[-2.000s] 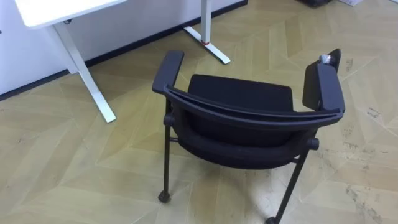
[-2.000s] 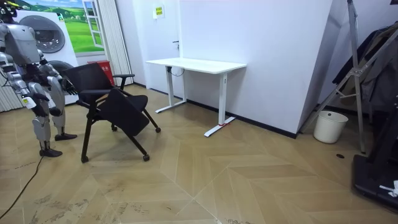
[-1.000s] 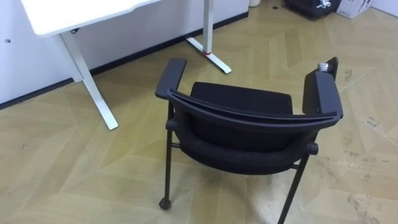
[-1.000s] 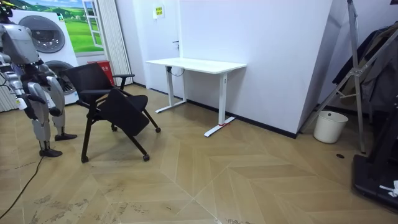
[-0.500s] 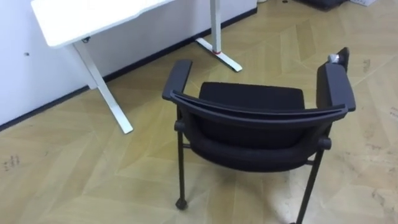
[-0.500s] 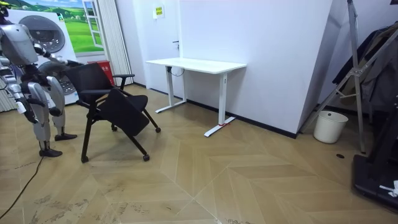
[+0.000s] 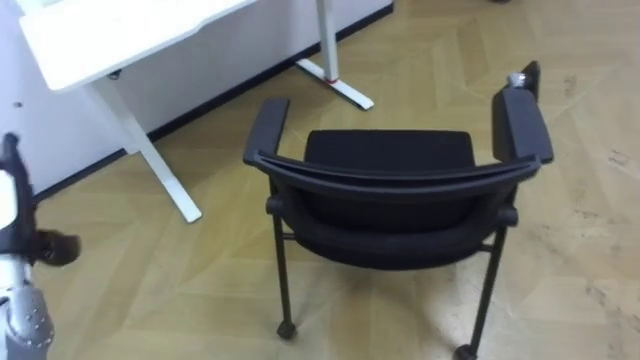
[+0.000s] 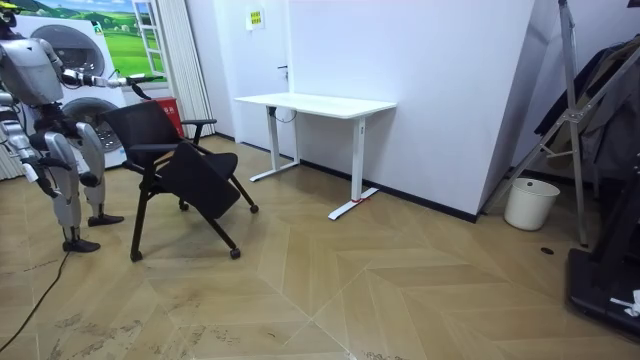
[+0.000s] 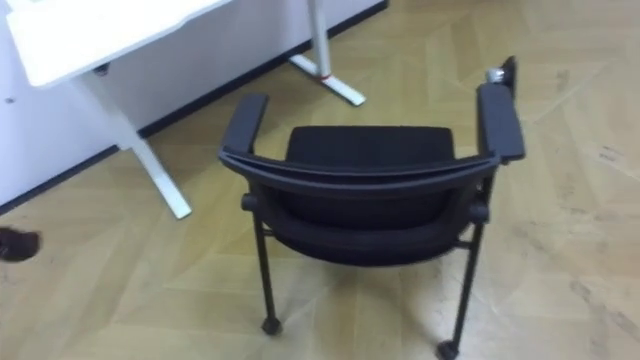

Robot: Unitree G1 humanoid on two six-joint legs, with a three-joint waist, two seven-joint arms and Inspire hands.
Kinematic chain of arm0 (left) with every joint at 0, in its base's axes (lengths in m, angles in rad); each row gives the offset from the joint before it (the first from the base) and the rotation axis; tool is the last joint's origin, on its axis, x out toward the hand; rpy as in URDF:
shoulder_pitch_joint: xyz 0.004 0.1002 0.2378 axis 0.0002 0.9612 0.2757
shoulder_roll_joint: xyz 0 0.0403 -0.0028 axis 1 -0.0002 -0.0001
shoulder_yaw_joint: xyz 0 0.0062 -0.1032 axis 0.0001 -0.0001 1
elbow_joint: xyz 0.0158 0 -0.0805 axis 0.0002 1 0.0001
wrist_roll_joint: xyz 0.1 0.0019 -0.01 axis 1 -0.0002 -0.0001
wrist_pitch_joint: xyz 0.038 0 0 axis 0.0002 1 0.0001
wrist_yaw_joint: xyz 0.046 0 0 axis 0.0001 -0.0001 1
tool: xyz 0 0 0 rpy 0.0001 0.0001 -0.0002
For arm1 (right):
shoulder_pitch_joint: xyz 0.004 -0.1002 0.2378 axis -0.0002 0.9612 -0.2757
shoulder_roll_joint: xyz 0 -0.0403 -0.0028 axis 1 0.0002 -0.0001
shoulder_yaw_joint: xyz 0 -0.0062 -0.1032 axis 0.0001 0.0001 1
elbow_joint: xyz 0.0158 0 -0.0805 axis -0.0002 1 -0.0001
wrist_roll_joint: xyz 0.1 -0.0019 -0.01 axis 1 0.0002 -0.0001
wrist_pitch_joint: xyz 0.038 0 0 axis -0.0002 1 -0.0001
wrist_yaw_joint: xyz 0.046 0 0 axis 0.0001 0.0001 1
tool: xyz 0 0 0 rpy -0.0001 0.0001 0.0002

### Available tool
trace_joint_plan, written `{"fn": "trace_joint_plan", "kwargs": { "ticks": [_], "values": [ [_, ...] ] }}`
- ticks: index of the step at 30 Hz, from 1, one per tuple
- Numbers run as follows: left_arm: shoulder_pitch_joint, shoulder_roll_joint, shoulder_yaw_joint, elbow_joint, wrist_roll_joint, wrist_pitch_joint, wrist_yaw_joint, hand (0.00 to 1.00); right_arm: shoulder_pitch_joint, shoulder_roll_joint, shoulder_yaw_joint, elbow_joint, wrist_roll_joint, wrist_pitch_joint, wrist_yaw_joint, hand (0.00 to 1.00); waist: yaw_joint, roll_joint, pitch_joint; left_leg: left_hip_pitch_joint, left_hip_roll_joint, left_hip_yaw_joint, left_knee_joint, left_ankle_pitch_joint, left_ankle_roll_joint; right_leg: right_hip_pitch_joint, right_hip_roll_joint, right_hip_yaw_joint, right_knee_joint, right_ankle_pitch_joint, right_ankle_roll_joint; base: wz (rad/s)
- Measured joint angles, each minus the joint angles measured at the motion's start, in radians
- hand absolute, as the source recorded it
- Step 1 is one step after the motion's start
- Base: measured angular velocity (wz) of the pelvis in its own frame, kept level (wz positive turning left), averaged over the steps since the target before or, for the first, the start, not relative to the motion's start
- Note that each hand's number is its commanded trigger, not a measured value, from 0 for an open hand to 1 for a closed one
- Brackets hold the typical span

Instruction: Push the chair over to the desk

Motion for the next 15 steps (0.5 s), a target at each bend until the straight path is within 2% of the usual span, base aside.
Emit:
{"fn": "trace_joint_plan", "kwargs": {
  "ticks": [3, 7, 10, 15],
  "values": [
    [-0.002, -0.001, -0.094, -0.051, 0.089, 0.030, -0.037, 0.00, -0.002, 0.001, 0.037, 0.004, 0.030, 0.006, 0.001, 0.00, -0.024, -0.005, 0.0045, 0.002, 0.000, 0.005, -0.001, 0.000, 0.000, 0.000, 0.000, 0.004, 0.000, 0.000, 0.000, -0.02],
    [-0.020, -0.006, -0.190, -0.055, 0.167, 0.032, -0.082, 0.00, -0.006, 0.001, 0.088, 0.004, 0.031, 0.007, 0.001, 0.00, -0.040, -0.008, 0.0071, 0.003, 0.000, 0.012, -0.001, 0.000, 0.000, 0.000, 0.000, 0.009, -0.001, 0.000, 0.000, -0.01],
    [-0.020, -0.006, -0.241, -0.055, 0.175, 0.045, -0.091, 0.00, -0.006, 0.002, 0.117, 0.004, 0.053, 0.007, -0.001, 0.00, -0.053, -0.010, 0.0086, 0.003, 0.000, 0.013, -0.002, 0.000, 0.000, -0.002, 0.000, 0.010, -0.001, 0.000, 0.000, 0.00],
    [-0.024, -0.007, -0.285, -0.072, 0.185, 0.050, -0.131, 0.00, -0.007, 0.002, 0.146, 0.004, 0.077, 0.007, -0.003, 0.00, -0.054, -0.013, 0.0100, 0.002, 0.000, 0.023, -0.002, 0.000, 0.000, -0.008, 0.000, 0.019, 0.000, 0.000, 0.000, -0.05]
  ]
}}
